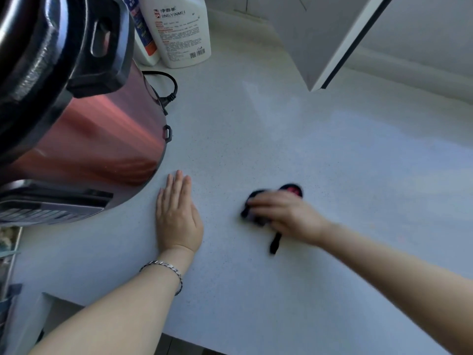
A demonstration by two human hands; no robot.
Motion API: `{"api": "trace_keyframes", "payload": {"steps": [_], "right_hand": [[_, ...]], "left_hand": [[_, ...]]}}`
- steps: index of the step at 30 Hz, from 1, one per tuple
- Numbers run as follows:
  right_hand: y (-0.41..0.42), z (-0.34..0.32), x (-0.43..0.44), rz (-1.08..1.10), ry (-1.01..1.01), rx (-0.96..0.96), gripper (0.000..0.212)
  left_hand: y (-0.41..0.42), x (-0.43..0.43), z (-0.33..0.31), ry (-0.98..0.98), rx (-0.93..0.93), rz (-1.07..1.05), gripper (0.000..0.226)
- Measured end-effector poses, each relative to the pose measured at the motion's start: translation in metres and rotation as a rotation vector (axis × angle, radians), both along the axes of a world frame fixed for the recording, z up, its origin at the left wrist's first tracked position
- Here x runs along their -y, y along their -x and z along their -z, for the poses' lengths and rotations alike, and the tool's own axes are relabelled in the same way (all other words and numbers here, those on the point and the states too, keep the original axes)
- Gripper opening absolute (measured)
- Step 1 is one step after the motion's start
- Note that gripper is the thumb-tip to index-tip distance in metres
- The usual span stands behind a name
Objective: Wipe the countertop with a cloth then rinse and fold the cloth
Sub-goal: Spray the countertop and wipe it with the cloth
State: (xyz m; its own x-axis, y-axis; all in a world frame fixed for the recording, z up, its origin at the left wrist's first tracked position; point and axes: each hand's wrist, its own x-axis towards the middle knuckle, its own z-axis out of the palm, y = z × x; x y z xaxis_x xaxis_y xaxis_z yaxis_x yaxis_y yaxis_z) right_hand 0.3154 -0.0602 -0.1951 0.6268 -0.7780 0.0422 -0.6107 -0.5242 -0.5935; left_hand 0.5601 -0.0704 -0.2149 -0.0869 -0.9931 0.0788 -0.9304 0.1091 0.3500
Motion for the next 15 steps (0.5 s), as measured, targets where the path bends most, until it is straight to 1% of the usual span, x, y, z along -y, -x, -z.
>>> {"api": "trace_keyframes", "payload": {"steps": [1,3,4,5,6,7,8,10,11,12,13,14,15], "right_hand": [[0.023,0.001,0.015,0.149,0.009,-0.019,0.034],[0.058,-0.003,0.043,0.605,-0.018,-0.03,0.046],[0.065,-0.002,0.051,0.831,-0.038,-0.032,0.047],[0.062,0.002,0.054,1.009,-0.055,-0.036,0.048],[0.049,0.004,0.053,1.129,-0.062,-0.02,0.05],[0.03,0.006,0.046,1.165,-0.066,0.016,0.052],[0.008,0.007,0.036,1.126,-0.056,0.053,0.054],[-0.041,0.009,0.002,0.918,-0.051,0.09,0.049],[-0.064,0.008,-0.02,0.771,-0.043,0.094,0.042],[-0.082,0.004,-0.044,0.591,-0.033,0.096,0.035],[-0.095,0.001,-0.066,0.388,-0.024,0.088,0.033],[-0.094,-0.001,-0.08,0.203,-0.043,0.072,0.038],[-0.081,-0.001,-0.084,0.073,-0.057,0.056,0.044]], "left_hand": [[0.0,0.0,0.0,-0.003,0.004,0.0,0.049],[0.001,-0.001,-0.001,-0.009,0.004,-0.001,0.05],[0.001,-0.001,-0.001,-0.014,0.001,-0.003,0.05],[0.001,-0.001,-0.001,-0.015,-0.002,-0.004,0.05],[0.001,-0.001,-0.002,-0.016,-0.003,-0.004,0.05],[0.001,-0.001,-0.002,-0.015,-0.001,-0.002,0.05],[0.0,-0.001,-0.002,-0.017,-0.001,0.001,0.05],[0.0,-0.001,-0.002,-0.015,-0.004,0.006,0.049],[0.0,-0.001,-0.002,-0.016,-0.005,0.006,0.049],[-0.001,-0.001,-0.003,-0.021,-0.008,0.001,0.05],[-0.001,-0.001,-0.003,-0.03,-0.007,0.001,0.051],[0.0,-0.001,-0.004,-0.043,-0.007,0.003,0.051],[0.001,-0.002,-0.005,-0.055,-0.005,0.006,0.052]]}}
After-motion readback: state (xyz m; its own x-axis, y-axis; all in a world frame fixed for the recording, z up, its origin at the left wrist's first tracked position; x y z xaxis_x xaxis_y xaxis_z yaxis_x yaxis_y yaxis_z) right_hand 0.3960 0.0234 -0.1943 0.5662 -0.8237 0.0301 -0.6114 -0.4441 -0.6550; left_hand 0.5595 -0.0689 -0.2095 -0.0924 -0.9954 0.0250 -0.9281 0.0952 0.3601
